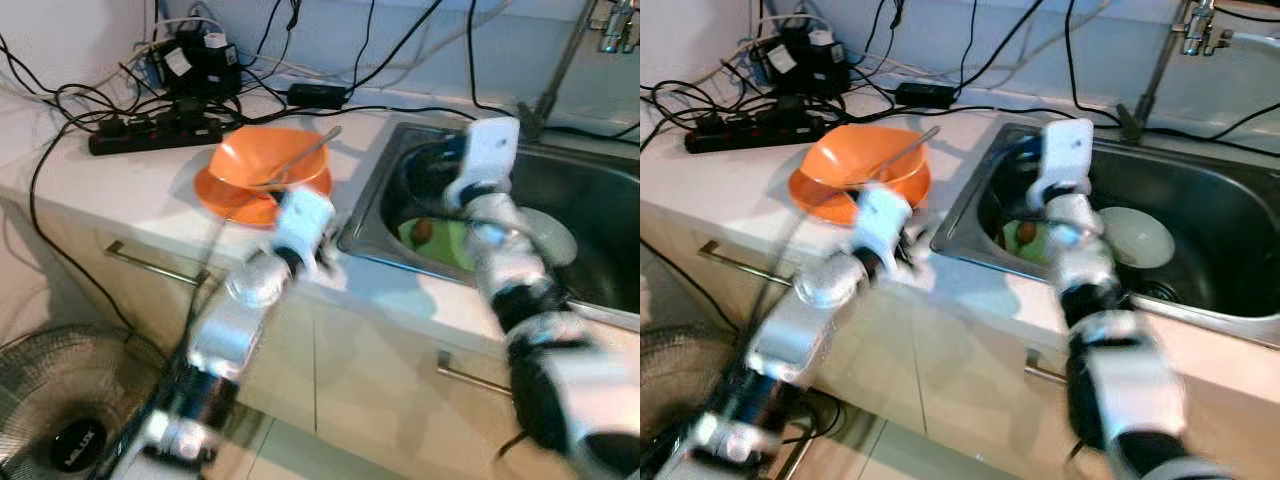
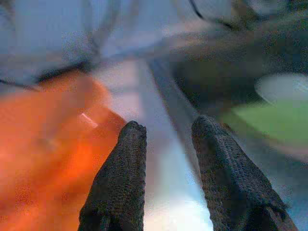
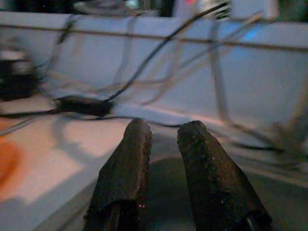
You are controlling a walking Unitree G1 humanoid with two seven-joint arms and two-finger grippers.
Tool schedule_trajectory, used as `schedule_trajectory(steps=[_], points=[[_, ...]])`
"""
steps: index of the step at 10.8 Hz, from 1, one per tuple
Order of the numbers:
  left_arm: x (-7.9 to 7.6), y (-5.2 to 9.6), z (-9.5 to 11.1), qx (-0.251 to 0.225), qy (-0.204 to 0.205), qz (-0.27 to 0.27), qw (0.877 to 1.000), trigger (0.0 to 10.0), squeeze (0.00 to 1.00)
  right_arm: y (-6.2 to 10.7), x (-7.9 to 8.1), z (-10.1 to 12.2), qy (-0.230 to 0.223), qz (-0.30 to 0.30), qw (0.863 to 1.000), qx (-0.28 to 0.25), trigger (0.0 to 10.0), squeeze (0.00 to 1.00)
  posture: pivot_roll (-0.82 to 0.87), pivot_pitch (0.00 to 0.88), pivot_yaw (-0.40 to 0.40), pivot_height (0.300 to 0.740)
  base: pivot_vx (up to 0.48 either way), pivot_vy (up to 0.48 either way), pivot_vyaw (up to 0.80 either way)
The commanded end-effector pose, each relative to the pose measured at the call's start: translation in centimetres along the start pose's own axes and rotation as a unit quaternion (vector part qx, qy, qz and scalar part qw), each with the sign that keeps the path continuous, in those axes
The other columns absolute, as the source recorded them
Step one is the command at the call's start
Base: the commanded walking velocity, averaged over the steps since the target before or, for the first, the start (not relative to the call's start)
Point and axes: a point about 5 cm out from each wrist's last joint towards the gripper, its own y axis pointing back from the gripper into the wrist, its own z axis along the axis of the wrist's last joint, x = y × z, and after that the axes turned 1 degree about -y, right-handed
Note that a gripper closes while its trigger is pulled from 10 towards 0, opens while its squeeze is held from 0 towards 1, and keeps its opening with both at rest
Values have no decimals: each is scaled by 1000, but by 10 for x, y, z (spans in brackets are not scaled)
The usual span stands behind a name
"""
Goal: Kitchen organization
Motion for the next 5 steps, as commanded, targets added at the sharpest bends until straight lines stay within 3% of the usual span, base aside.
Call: schedule_trajectory(steps=[1, 3, 5], points=[[13, -3, 9, -25, -16, 45, 999, 10000, 0, 9, 15, -10, -25, 28, 999, 3, 10000, 0, 167, 21, 10, 740, 0, 0, 0], [24, -7, 17, -54, -10, 89, 994, 10000, 0, 29, 40, -30, -53, 52, 997, 19, 10000, 0, 166, 21, 11, 740, 0, 0, 0], [32, -11, 15, -53, -1, 103, 993, 10000, 0, 34, 48, -31, -72, 56, 996, 22, 10000, 0, 152, 14, 14, 740, 0, 0, 0]])
